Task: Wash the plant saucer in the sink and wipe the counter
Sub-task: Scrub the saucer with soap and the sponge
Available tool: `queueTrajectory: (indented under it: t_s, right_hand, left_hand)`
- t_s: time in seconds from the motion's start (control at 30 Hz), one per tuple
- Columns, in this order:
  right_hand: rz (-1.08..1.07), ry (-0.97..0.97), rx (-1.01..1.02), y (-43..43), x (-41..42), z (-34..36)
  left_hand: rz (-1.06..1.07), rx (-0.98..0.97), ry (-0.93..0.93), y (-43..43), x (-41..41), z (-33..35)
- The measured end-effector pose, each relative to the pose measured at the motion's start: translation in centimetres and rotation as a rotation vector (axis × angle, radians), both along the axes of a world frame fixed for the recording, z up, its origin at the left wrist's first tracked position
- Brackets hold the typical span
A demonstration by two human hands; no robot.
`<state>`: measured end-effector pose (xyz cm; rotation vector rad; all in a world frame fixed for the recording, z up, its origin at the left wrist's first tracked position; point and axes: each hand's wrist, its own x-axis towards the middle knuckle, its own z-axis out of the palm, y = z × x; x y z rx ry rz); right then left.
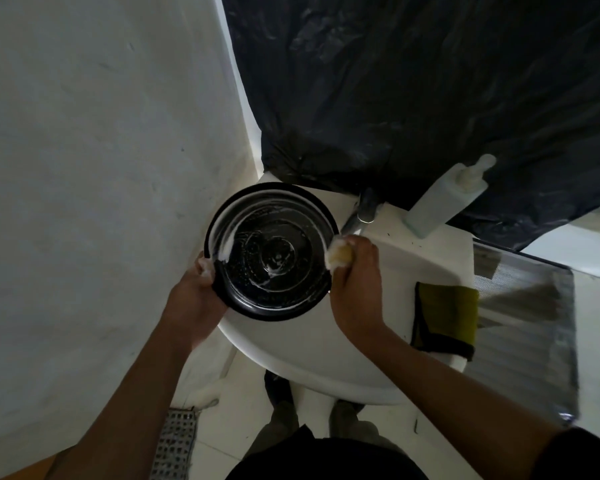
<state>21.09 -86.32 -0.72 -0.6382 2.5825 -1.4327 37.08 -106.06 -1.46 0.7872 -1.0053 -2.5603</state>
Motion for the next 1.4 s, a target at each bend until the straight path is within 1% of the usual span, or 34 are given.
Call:
queueTrajectory:
  t_s: [0.07, 0.13, 0.17, 0.23, 0.33, 0.43, 0.5, 0.6, 0.67, 0.8, 0.87, 0.9, 0.97, 1.03, 1.13, 1.23, 1.33, 1.4]
  right_hand:
    - [0.041, 0.103, 0.008, -0.7, -0.9, 1.0]
    - [0.142, 0.185, 0.074, -1.4, -1.2, 2.1]
    - [0.202, 0.23, 0.098, -1.8, -1.0, 2.6]
    - [0.328, 0.325, 0.12, -2.7, -0.1, 3.6]
    - [0.527, 0.423, 0.13, -3.3, 2.7, 4.1]
    - [0.738, 0.46, 0.095, -2.4, 5.1, 3.3]
    - [0.814, 0.5, 0.098, -1.1, 5.5, 2.2]
    - [0.846, 0.474, 0.171, 0.8, 4.7, 0.7]
    - [0.866, 0.437, 0.22, 1.4, 4.3, 0.3]
    - [0.864, 0.402, 0.22, -0.8, 4.2, 1.2]
    - [0.811, 0.362, 0.194, -3.1, 3.6, 2.1]
    - [0.77, 0.343, 0.171, -4.3, 3.2, 2.6]
    - [0.708, 0.289, 0.132, -6.1, 2.3, 3.4]
    - [0.698, 0.271, 0.132, -6.9, 1.8, 4.1]
    - [0.758, 0.269, 0.122, -5.6, 2.0, 4.4]
    - [0.838, 0.277, 0.114, -2.5, 2.2, 3.4]
    - [0.885, 0.309, 0.192, 0.3, 2.1, 1.6]
    - [0.822, 0.224, 0.29, 1.9, 1.0, 0.1]
  left_hand:
    - [-0.004, -0.055, -0.07, 0.7, -0.4, 0.6]
    - [0.012, -0.104, -0.138, 1.4, -1.0, 0.7]
    - [0.003, -0.102, -0.141, 1.8, -1.2, 0.7]
    - [0.014, -0.076, -0.135, 2.5, -1.6, 1.1]
    - [0.088, -0.039, -0.147, 2.9, -2.5, 1.9]
    - [0.193, 0.064, -0.174, 2.5, -2.6, 2.6]
    - [0.261, 0.106, -0.224, 1.6, -2.4, 2.6]
    - [0.3, 0.083, -0.315, 1.2, -2.1, 2.5]
    - [0.269, 0.023, -0.353, 1.5, -2.4, 2.7]
    - [0.069, -0.177, -0.461, 2.3, -2.9, 3.3]
    - [-0.043, -0.225, -0.5, 3.1, -3.1, 3.8]
    - [-0.056, -0.222, -0.507, 3.5, -3.1, 4.1]
    - [-0.036, -0.192, -0.508, 3.8, -3.1, 4.6]
    - [-0.013, -0.165, -0.492, 3.3, -3.1, 4.9]
    - [0.03, -0.127, -0.49, 2.7, -3.3, 5.1]
    - [0.07, -0.14, -0.517, 2.6, -3.2, 4.8]
    - [0.1, -0.133, -0.537, 2.5, -2.8, 4.3]
    - [0.149, -0.115, -0.548, 2.2, -2.5, 4.1]
